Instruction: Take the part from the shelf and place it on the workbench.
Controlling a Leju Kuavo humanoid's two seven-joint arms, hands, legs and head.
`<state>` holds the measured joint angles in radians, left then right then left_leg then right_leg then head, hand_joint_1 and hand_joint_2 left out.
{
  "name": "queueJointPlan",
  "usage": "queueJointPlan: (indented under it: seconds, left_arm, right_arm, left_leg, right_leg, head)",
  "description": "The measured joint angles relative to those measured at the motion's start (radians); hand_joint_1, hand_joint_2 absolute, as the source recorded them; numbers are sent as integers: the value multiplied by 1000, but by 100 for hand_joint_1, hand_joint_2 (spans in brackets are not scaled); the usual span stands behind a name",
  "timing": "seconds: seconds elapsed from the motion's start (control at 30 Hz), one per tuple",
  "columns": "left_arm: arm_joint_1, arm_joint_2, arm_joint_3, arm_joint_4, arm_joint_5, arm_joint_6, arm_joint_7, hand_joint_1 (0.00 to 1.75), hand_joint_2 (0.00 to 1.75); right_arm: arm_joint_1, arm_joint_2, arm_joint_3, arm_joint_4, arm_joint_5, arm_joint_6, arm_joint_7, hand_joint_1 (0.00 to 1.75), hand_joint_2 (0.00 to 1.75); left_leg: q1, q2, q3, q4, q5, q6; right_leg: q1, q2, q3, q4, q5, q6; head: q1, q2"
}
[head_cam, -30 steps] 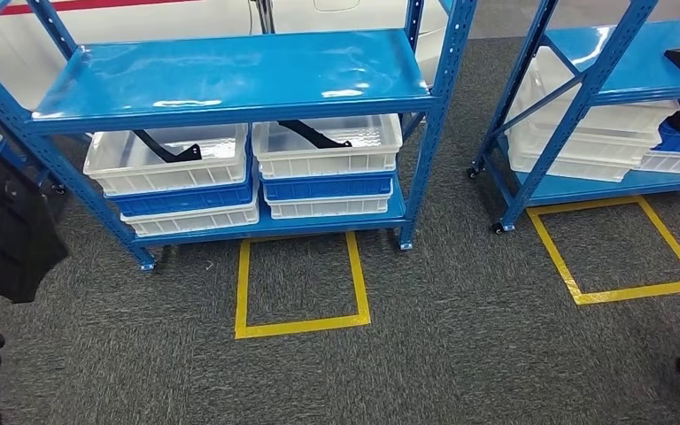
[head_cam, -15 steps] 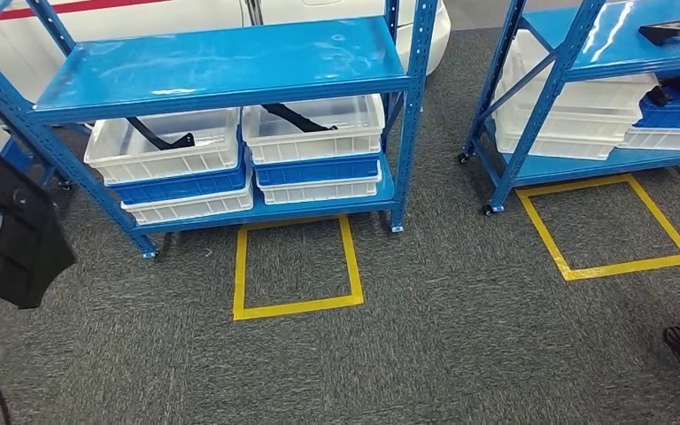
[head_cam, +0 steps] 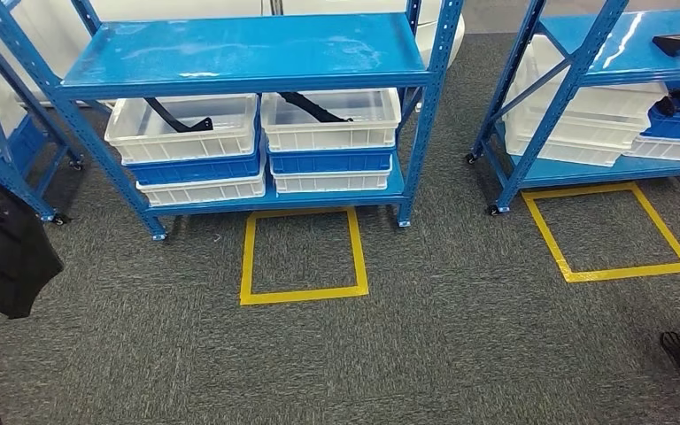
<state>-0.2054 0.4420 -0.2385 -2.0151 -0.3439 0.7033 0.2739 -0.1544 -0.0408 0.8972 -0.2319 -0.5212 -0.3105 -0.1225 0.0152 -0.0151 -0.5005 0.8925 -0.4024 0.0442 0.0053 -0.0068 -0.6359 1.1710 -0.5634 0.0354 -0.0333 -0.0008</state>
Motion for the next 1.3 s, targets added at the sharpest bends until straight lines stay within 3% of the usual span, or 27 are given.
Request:
queueJointPlan:
  seconds: [0.03,0.07,0.1,0.13,0.2,0.27,0.33,0.4,0.43,0.5,0.53,0.57,0.6,0.63,0.7,0.73,0.77,0.83,0.87,0.93,1.0,1.03,1.07,1.1,1.13,1.23,1.3]
  left_arm:
    - [3,-1,0,0,0,0,0,175,175]
    - [5,-2,0,0,-1,0,0,175,175]
    - [6,-2,0,0,-1,0,0,175,175]
    - [6,-2,0,0,-2,0,0,175,175]
    - [6,-2,0,0,-8,0,0,175,175]
    - [4,-3,0,0,-22,0,-1,175,175]
    - [5,-4,0,0,-39,0,-1,175,175]
    - [5,-3,0,0,-45,-1,0,175,175]
    - [4,-3,0,0,-44,-2,3,175,175]
    - [1,0,-2,0,-40,-6,12,175,175]
    - [0,1,-3,0,-39,-8,16,175,175]
    - [0,3,-4,0,-38,-9,18,175,175]
    - [-1,5,-5,-1,-39,-10,18,175,175]
    - [-4,7,-6,-2,-39,-10,18,175,175]
    - [-16,14,-7,-7,-39,-11,18,175,175]
    - [-22,17,-8,-10,-40,-13,17,175,175]
    - [-27,20,-9,-12,-40,-15,17,175,175]
    - [-32,25,-10,-15,-42,-19,15,175,175]
    - [-32,28,-11,-17,-43,-21,14,175,175]
    - [-37,33,-13,-23,-45,-27,12,175,175]
    - [-41,35,-16,-26,-47,-32,12,175,175]
    - [-40,35,-19,-27,-47,-33,12,175,175]
    - [-40,35,-21,-27,-47,-34,12,175,175]
    - [-39,35,-23,-27,-47,-34,12,175,175]
    - [-39,36,-25,-28,-48,-34,12,175,175]
    - [-39,41,-27,-33,-50,-33,11,175,175]
    - [-36,43,-27,-35,-44,-30,11,175,175]
  right_arm:
    - [1,0,0,0,2,3,2,0,0]
    - [1,1,0,0,4,6,3,0,0]
    - [2,1,0,0,6,7,4,0,0]
    - [2,2,0,0,7,8,4,0,0]
    - [4,1,-1,0,8,8,4,0,0]
    - [5,0,-4,0,8,13,4,0,0]
    - [4,2,-5,0,10,20,5,0,0]
    - [3,4,-6,0,11,26,5,0,0]
    - [4,6,-6,0,12,30,4,0,0]
    - [6,6,-6,0,16,37,3,0,0]
    - [7,6,-6,0,18,40,3,0,0]
    - [7,7,-6,0,21,42,2,0,0]
    - [6,8,-6,0,22,45,2,0,0]
    - [5,9,-6,0,23,48,1,0,0]
    - [3,11,-6,0,25,55,0,0,0]
    - [1,11,-6,0,26,59,0,0,0]
    - [-1,11,-7,0,25,62,-1,0,0]
    - [-6,10,-7,0,24,71,-1,0,0]
    - [-9,10,-7,0,23,73,-1,0,0]
    - [-11,10,-7,0,25,77,-1,0,0]
    - [-9,10,-7,0,26,80,-1,0,0]
    - [-8,10,-7,0,26,82,0,0,0]
    - [-6,11,-7,0,27,85,0,0,0]
    - [-5,11,-6,0,27,88,0,0,0]
    - [-4,11,-6,0,28,90,1,0,0]
    - [-4,7,-6,0,29,94,3,0,0]
    - [-7,5,-7,1,29,97,3,0,0]
  left_leg:
    - [0,-6,-6,1,4,-1]
    - [0,-14,-10,1,8,-3]
    - [0,-23,-13,1,12,-5]
    - [0,-32,-15,1,15,-8]
    - [0,-49,-19,4,19,-16]
    - [-1,-65,-27,7,25,-27]
    - [3,-81,-36,8,31,-40]
    - [6,-61,-56,42,10,-49]
    - [7,-41,-79,94,-21,-53]
    - [7,-9,-146,248,-99,-63]
    - [7,-4,-172,313,-125,-66]
    - [8,-2,-180,340,-131,-69]
    - [8,2,-165,322,-118,-70]
    - [8,13,-128,262,-91,-71]
    - [7,61,-34,100,-36,-69]
    - [5,80,-4,43,-20,-64]
    - [3,90,8,15,-14,-57]
    - [-1,71,0,11,-9,-40]
    - [-1,59,-3,11,-6,-32]
    - [0,38,-9,10,3,-17]
    - [-2,18,-16,10,10,-8]
    - [-4,6,-20,10,12,-4]
    - [-7,-7,-23,10,15,-2]
    - [-11,-21,-25,10,17,-1]
    - [-14,-36,-27,10,20,-1]
    - [-19,-73,-29,11,28,-5]
    - [-16,-92,-34,11,33,-12]
  right_leg:
    - [-2,0,-22,56,-21,2]
    - [-4,1,-24,72,-21,4]
    - [-6,2,-4,44,-1,4]
    - [-9,10,35,-24,32,3]
    - [-13,63,124,-182,89,-3]
    - [-14,99,160,-254,105,-11]
    - [-11,78,159,-259,110,-23]
    - [-13,50,157,-263,118,-36]
    - [-14,35,154,-264,121,-42]
    - [-13,7,148,-264,124,-46]
    - [-13,-8,145,-264,125,-47]
    - [-13,-22,143,-264,126,-46]
    - [-13,-35,142,-264,126,-46]
    - [-14,-48,142,-264,127,-45]
    - [-9,-70,144,-261,125,-38]
    - [-5,-80,145,-260,125,-32]
    - [-2,-89,145,-259,124,-27]
    - [-1,-110,145,-259,124,-17]
    - [-4,-104,144,-254,118,-10]
    - [-9,-58,117,-189,71,1]
    - [-10,-11,54,-45,-6,4]
    - [-9,-3,22,25,-33,3]
    - [-8,-1,4,63,-41,1]
    - [-7,1,5,60,-29,-4]
    - [-6,6,31,9,3,-12]
    - [6,63,145,-218,98,-45]
    - [14,73,166,-264,109,-56]
  head:
    - [0,0]
    - [0,0]
    - [0,0]
    - [0,0]
    - [0,0]
    - [-1,0]
    - [-1,0]
    - [-2,0]
    - [-3,0]
    - [-4,0]
    - [-4,0]
    - [-4,0]
    - [-4,0]
    - [-5,0]
    - [-5,0]
    - [-5,0]
    - [-4,0]
    - [-2,0]
    - [-2,0]
    - [-2,0]
    - [-1,0]
    - [-1,0]
    - [-1,0]
    - [-1,0]
    - [-1,0]
    - [-1,0]
    - [0,0]
